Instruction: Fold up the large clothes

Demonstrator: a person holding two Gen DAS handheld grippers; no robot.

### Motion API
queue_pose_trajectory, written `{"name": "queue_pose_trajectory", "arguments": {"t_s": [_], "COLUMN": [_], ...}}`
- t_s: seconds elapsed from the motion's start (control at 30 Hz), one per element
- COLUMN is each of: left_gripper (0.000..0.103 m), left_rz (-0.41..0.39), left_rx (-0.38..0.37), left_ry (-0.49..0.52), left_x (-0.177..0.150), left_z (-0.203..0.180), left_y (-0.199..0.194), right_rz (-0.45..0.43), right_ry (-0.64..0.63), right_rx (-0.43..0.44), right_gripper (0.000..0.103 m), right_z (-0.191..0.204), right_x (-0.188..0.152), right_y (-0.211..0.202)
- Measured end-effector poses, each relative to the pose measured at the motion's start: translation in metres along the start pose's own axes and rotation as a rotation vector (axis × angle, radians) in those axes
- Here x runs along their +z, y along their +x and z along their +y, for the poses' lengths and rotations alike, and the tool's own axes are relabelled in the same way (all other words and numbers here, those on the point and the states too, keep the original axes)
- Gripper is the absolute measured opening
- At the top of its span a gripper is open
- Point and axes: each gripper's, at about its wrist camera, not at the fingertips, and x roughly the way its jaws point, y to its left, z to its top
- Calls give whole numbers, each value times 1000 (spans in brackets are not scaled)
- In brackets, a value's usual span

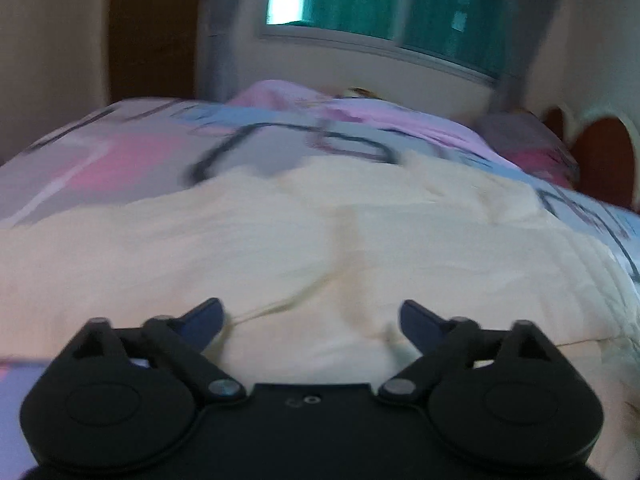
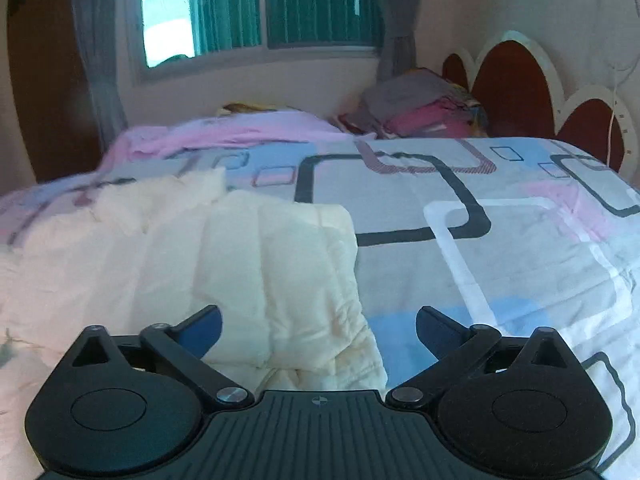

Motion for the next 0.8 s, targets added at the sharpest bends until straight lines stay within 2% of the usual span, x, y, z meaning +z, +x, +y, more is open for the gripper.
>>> {"name": "queue_pose_trajectory", "arguments": {"t_s": [0.07,0.1,0.13,0.27,0.37,0.53,0.63,0.7,0.73,0.77,0.8], "left_gripper": [79,77,75,68,66,66,61,49,36,10,7], "left_rz": [8,14,21,16,-40,-114,-151,-160,-161,-159,-163], "left_rx": [55,80,105,150,111,118,133,157,160,159,146], "left_ry": [-82,-124,-183,-447,-611,-788,-842,-865,-868,-852,-837], "left_x": [-8,-12,-17,-38,-48,-52,-44,-42,-40,-36,-31], "left_z": [41,60,83,158,195,240,263,274,277,278,276], "left_y": [-13,-18,-23,-46,-62,-66,-56,-53,-51,-48,-47], "right_rz": [-6,4,18,45,49,42,26,21,20,18,15], "right_ry": [15,35,56,85,79,83,75,75,76,76,75], "right_rx": [-15,-13,-15,-31,-23,-8,-12,-19,-23,-21,-15], "right_gripper": [97,87,84,84,84,84,84,84,84,84,84], "right_z": [-3,-6,-7,-5,6,29,39,43,44,45,46], "right_x": [-1,-1,-1,-5,-6,0,4,6,8,8,9], "right_y": [-6,-7,-6,-2,-2,-2,-5,-5,-5,-5,-6]}}
